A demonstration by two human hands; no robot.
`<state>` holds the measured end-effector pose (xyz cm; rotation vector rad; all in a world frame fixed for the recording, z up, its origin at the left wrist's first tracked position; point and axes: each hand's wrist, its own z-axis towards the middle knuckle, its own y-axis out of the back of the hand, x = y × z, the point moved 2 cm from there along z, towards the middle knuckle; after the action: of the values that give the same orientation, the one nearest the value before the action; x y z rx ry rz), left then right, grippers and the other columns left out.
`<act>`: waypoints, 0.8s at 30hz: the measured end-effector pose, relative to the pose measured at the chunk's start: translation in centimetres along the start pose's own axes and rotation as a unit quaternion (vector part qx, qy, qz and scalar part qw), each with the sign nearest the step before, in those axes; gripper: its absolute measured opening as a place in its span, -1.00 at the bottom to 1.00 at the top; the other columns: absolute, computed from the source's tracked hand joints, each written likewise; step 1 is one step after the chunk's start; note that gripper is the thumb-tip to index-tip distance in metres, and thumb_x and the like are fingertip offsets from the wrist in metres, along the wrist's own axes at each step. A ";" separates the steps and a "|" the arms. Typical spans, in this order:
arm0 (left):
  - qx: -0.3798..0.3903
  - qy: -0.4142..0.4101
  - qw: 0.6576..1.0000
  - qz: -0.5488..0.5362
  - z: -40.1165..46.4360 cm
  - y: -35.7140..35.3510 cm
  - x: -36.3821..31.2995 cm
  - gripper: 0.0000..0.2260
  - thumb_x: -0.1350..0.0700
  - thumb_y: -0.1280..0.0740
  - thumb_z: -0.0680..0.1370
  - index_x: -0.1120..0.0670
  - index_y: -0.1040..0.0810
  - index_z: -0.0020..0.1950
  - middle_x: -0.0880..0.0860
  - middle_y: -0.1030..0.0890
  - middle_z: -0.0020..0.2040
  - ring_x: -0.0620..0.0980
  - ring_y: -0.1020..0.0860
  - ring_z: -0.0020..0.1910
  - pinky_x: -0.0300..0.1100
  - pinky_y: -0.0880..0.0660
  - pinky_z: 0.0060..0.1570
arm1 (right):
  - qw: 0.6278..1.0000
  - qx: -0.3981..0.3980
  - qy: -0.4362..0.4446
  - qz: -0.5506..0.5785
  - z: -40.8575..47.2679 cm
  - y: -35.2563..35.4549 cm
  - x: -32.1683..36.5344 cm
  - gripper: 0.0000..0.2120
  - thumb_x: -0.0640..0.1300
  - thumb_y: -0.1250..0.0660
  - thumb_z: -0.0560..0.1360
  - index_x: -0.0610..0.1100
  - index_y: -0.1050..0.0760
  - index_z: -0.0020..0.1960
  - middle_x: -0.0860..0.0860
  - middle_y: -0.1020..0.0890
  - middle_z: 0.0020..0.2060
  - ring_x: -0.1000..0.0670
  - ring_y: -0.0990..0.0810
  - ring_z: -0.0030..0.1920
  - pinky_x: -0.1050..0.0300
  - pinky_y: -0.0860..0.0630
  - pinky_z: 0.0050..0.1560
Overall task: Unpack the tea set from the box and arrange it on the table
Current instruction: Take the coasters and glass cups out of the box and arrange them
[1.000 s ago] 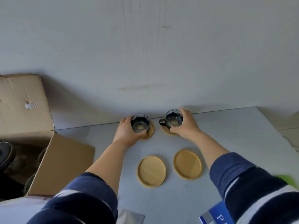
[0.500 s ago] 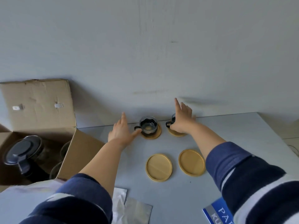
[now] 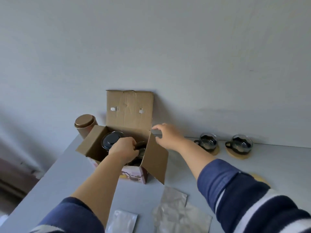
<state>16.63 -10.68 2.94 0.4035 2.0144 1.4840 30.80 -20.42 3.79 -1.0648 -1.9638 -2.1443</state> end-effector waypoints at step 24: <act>0.200 0.008 0.978 0.055 1.9 -2.6 2.7 -0.65 0.01 -0.36 0.51 0.14 -0.52 0.23 0.06 -0.48 -0.08 0.07 -0.54 0.09 -0.13 -0.46 0.07 | 0.849 0.183 -0.002 -0.496 8.8 -9.5 6.5 -0.55 -0.06 -0.24 0.56 -0.10 -0.30 0.42 -0.10 -0.49 0.29 -0.15 -0.44 0.31 -0.01 -0.35 0.23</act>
<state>16.02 -8.61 -0.67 0.6779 2.3386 1.1392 25.27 -8.09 -1.48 0.0952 -3.1805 -1.8355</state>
